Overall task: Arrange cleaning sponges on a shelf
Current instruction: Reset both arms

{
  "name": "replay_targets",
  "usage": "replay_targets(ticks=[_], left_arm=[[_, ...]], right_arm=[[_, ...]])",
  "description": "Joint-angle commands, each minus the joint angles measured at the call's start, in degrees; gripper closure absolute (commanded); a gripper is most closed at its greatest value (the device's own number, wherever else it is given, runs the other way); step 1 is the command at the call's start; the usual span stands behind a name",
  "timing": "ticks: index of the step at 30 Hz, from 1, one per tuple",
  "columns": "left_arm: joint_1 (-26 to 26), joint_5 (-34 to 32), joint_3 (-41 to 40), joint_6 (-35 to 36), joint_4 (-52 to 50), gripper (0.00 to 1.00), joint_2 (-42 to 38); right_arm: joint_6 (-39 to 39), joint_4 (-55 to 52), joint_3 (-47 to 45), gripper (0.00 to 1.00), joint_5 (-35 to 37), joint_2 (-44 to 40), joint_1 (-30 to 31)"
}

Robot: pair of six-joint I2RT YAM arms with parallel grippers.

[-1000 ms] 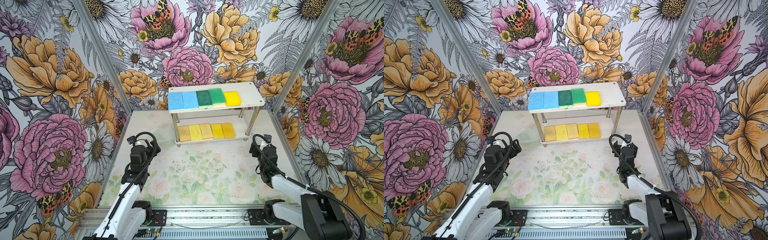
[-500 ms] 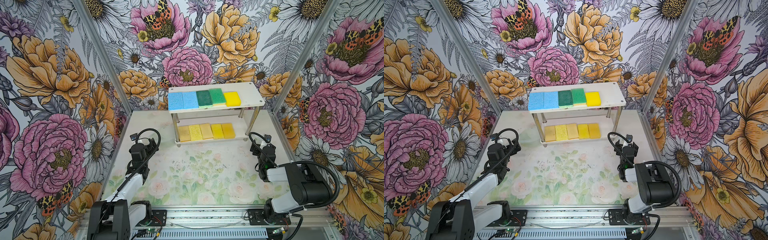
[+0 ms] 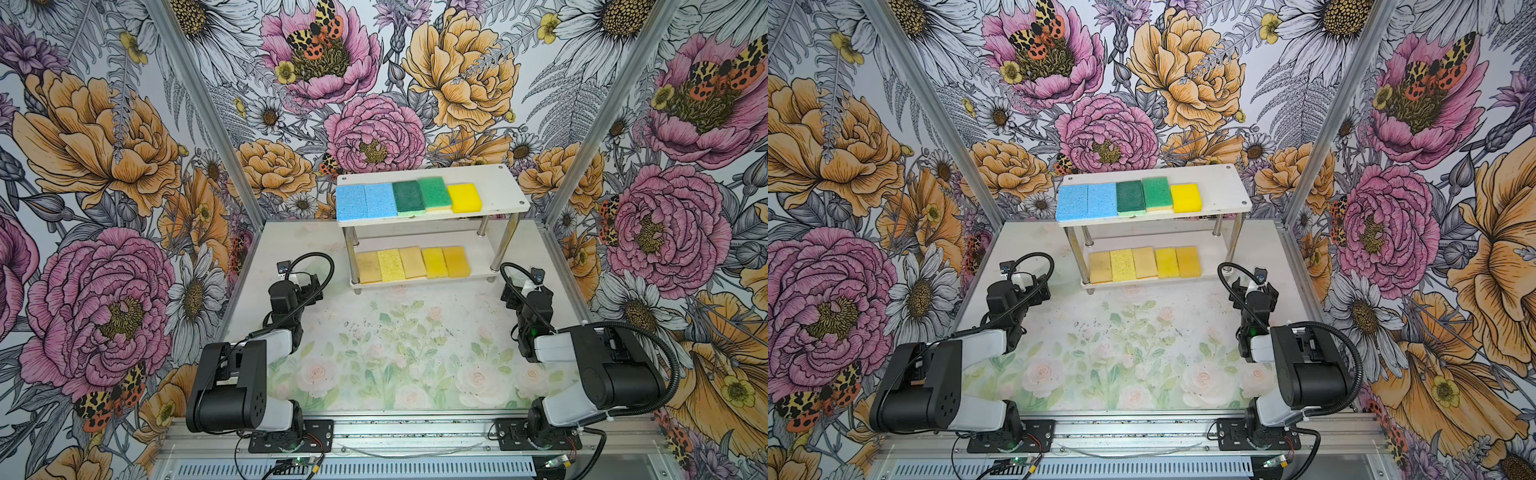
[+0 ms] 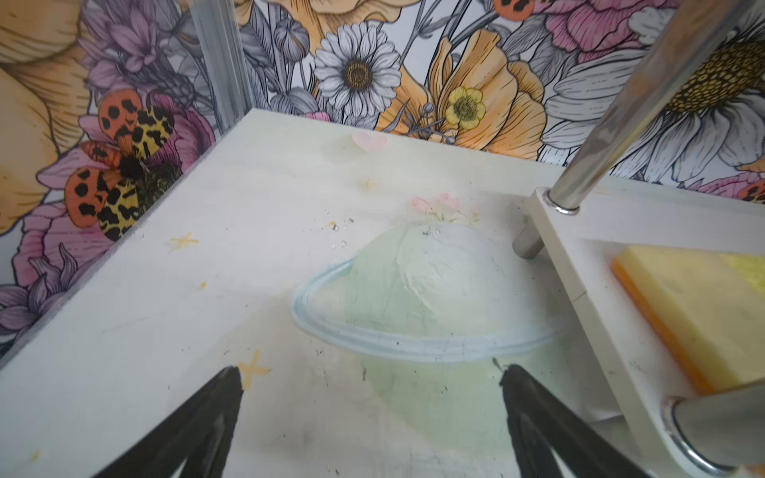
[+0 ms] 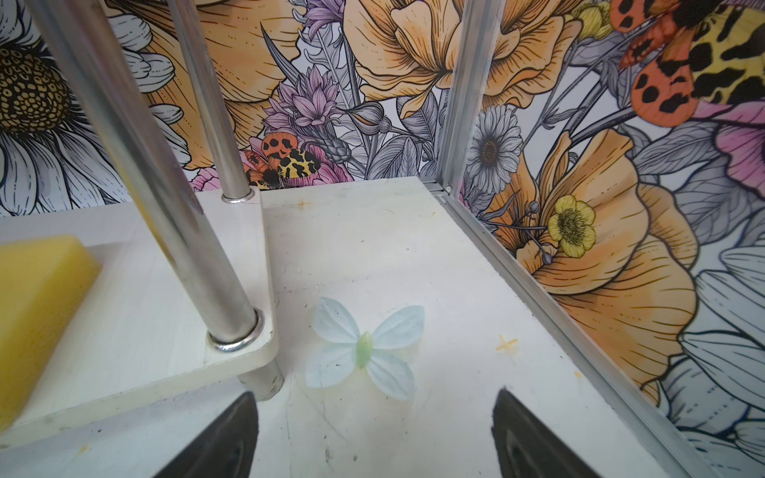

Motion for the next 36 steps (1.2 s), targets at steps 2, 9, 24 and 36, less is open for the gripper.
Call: replay_targets(ticks=[2, 9, 24, 36], left_arm=[[0.08, 2.2, -3.43, 2.72, 15.14, 0.01, 4.43], [-0.6, 1.72, -2.46, 3.65, 14.85, 0.01, 6.63], [-2.03, -3.01, -2.63, 3.75, 15.68, 0.01, 6.75], [-1.97, -3.13, -2.62, 3.83, 15.66, 0.01, 6.78]], right_arm=[[0.73, -0.47, 1.54, 0.01, -0.57, 0.28, -0.18], [0.72, -0.73, 1.63, 0.01, -0.68, 0.32, -0.25], [0.52, -1.52, 2.11, 0.0, -0.7, 0.29, -0.08], [-0.63, -3.32, 3.2, 0.0, -2.72, 0.57, 0.12]])
